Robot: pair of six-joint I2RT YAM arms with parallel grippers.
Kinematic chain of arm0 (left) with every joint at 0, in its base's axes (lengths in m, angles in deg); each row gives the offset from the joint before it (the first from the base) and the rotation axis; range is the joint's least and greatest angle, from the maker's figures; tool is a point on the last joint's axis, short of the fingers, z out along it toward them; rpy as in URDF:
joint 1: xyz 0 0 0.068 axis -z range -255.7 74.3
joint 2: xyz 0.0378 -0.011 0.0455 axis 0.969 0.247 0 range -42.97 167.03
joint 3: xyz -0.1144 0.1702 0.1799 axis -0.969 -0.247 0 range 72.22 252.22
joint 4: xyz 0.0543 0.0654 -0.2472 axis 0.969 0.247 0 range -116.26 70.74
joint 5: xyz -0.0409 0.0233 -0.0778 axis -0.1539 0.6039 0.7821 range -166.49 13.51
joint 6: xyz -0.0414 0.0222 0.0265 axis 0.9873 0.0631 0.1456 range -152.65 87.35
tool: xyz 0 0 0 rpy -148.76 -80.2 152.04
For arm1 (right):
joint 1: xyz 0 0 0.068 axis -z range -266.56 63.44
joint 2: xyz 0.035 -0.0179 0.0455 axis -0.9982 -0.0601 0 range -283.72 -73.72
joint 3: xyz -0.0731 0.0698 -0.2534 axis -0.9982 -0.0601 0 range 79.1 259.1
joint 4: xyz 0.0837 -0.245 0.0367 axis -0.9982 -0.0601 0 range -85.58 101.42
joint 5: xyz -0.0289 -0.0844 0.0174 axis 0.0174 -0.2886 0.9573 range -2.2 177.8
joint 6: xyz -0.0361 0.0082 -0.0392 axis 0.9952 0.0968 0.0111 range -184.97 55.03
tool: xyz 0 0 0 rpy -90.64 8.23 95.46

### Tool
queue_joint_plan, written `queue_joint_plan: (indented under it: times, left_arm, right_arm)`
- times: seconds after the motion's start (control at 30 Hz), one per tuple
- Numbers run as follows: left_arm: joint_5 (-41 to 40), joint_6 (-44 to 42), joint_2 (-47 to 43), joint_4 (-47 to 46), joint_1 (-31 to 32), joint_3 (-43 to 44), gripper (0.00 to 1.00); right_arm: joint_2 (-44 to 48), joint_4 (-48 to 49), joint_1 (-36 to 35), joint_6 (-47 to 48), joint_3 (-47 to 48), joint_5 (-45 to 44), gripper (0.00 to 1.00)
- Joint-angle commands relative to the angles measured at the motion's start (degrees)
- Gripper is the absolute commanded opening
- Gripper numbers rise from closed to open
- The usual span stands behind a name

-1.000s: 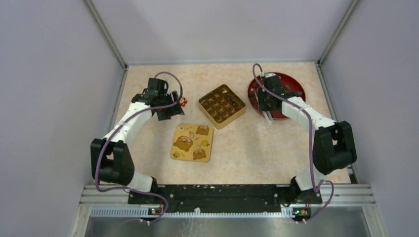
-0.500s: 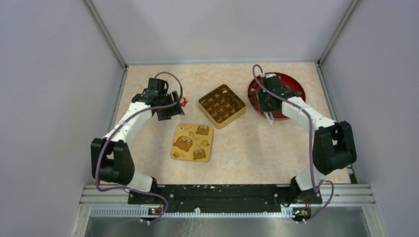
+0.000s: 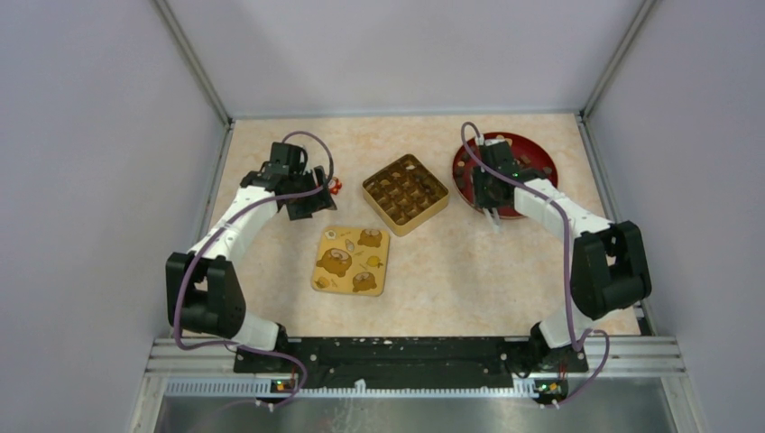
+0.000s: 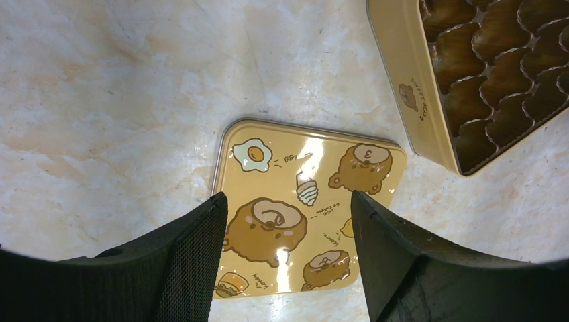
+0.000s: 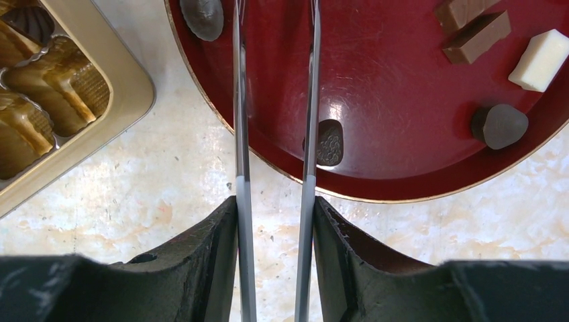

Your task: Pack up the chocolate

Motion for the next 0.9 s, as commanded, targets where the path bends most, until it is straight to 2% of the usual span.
queue_joint_plan:
  times: [0.0,0.3,0.6,0.87]
  left_arm:
    - [0.27,-0.29,-0.12,-0.79,-0.22,1.91,0.73]
    - [-0.73,-0.36,-0.84,-0.47,-0.22,1.55,0.73]
    - [-0.34,-0.36,-1.05,-0.50,-0.22,1.51,0.73]
    - [-0.63,-0.36,-1.69,-0.32,-0.22,1.26,0.73]
  right_arm:
    - [1.34,2.67,0.47,-0.18,0.67,-1.66,0.41]
    - [0.44,3.43,0.55,-0.29,2.73,-1.52,0.29]
    - [-1.62,3.16,0.78,0.74,4.62,-2.14,0.33]
    - [-2.77,3.46,1.32,0.97,5.40,-1.84,0.30]
